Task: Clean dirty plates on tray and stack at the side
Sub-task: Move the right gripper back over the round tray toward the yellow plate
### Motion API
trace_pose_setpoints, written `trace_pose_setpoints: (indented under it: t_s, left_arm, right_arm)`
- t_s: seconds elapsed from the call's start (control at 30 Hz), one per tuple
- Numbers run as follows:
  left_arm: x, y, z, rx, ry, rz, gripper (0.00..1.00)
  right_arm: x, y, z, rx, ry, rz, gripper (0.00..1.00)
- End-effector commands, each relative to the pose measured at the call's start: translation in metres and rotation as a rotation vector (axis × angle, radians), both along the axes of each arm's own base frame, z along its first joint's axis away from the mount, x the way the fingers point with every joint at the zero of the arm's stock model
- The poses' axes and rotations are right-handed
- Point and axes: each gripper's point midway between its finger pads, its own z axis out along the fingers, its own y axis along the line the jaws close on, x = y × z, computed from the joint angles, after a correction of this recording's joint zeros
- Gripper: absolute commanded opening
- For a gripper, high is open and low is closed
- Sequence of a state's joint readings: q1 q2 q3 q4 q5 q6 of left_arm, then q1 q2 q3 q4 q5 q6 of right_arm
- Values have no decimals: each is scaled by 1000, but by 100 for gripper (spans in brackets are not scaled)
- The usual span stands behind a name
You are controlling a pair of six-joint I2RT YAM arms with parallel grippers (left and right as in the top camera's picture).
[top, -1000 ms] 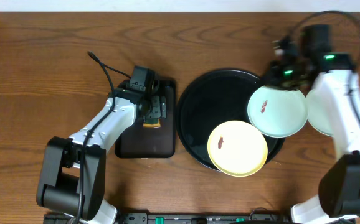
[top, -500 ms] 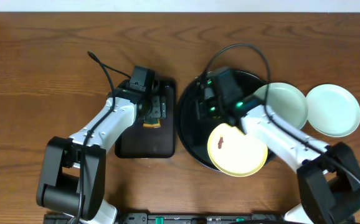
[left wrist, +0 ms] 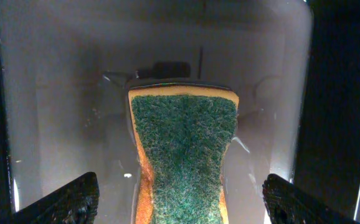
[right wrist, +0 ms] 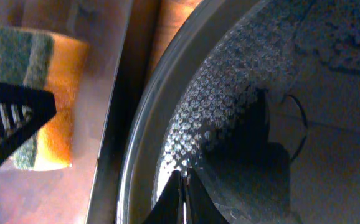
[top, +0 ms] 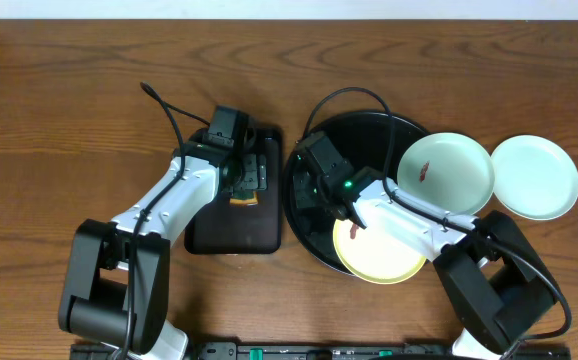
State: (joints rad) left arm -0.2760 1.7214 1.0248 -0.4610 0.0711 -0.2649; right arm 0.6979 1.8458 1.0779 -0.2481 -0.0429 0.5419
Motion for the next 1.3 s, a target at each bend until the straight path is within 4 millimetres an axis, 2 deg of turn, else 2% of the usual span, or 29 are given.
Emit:
trace_pose_setpoints:
  t_s: [0.0,0.13,0.37,0.5,1.0,1.1,1.17,1.27]
  left_arm:
    - [-2,4,-5,16,11,4,85]
    - [-2,4,-5,16,11,4,85]
    - [-2,4,-5,16,11,4,85]
    - [-2,4,-5,16,11,4,85]
    - [-2,4,-5,16,11,4,85]
    - [-2,4,-4,16,10,4,85]
    - [-2,4,-5,16,11,4,85]
    - [-2,4,-5,16,11,4,85]
  right_arm:
    - [0,-2,-9,8,32,-59,1]
    - [-6,11,-19,53,74,-29,1]
    - [-12,17,-39,97,159,-62,1]
    - [-15,32,-32,166,172,-9,1]
    - [-17,44,-25,216,159,68,1]
    - [-12,40,-19,213,133,81,2]
    - [-4,35,-9,216,105,81,11]
    - [9,12,19,179,56,52,17]
